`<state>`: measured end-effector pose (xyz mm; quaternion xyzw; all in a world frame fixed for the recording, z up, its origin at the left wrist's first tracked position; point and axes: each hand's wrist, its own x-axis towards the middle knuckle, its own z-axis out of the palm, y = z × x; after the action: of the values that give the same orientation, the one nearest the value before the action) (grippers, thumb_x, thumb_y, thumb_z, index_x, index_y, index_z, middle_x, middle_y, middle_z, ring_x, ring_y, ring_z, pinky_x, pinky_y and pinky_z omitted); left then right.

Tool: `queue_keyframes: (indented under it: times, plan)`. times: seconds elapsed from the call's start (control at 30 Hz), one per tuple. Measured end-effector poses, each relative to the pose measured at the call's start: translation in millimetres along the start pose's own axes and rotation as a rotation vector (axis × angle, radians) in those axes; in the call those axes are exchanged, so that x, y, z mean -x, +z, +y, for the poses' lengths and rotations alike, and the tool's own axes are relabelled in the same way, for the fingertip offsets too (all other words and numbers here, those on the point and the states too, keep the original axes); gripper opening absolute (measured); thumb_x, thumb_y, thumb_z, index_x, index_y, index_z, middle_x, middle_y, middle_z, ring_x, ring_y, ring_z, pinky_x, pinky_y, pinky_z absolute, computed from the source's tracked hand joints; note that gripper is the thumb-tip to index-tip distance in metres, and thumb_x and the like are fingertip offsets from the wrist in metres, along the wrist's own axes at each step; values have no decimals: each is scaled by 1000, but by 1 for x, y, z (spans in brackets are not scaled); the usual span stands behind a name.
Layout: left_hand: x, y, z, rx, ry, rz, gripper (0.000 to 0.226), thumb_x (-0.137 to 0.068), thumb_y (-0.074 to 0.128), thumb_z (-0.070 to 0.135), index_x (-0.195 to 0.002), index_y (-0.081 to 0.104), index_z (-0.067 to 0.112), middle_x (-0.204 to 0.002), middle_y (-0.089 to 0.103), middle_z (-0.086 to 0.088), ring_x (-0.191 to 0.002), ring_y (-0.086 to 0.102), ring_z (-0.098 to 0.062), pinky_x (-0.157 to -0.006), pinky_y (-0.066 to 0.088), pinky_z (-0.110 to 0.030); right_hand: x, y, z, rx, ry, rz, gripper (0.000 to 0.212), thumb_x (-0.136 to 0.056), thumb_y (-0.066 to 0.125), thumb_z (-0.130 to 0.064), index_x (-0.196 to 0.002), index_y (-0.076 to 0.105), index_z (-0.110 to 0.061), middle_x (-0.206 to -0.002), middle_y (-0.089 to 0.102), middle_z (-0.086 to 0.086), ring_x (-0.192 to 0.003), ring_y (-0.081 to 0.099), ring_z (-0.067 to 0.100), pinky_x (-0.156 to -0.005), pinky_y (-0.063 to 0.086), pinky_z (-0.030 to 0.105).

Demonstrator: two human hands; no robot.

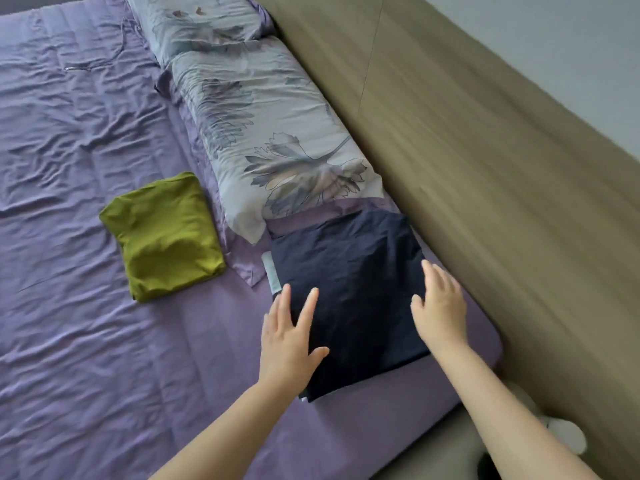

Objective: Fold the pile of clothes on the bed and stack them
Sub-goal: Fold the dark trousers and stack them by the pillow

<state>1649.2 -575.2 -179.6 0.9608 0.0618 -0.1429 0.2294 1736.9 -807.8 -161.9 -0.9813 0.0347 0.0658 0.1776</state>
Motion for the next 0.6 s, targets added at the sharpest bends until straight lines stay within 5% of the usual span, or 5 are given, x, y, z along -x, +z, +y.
queue_keyframes:
  times: [0.1,0.23,0.43,0.6]
  plan:
    - [-7,7,-3,-246,252,-52,91,-87,50,59,-143,-21,48,-150,-33,8,-143,-27,-22,-116,-12,-47,20,21,-15,148,-175,-69,64,-93,54,-37,-150,26,-28,-157,24,9,-146,13,30,-115,16,54]
    - [-18,22,-7,-300,256,-206,90,-82,42,73,-148,-11,43,-150,-34,7,-138,-35,-20,-113,-14,-55,26,63,-15,253,-152,-355,84,-79,20,-82,-146,-15,-46,-160,-16,3,-145,-19,27,-113,-2,59]
    - [-27,32,-12,-426,220,-392,91,-87,45,66,-150,-14,35,-153,-36,0,-141,-32,-27,-113,-5,-59,9,89,-18,422,-97,-476,89,-78,19,-85,-146,-20,-42,-160,-15,8,-146,-12,32,-110,5,65]
    - [-20,17,-9,-319,202,-396,80,-91,53,46,-152,2,35,-158,-25,1,-146,-20,-25,-117,11,-52,12,78,-42,450,12,-541,85,-86,31,-75,-148,-15,-40,-160,-8,10,-146,-3,35,-111,13,60]
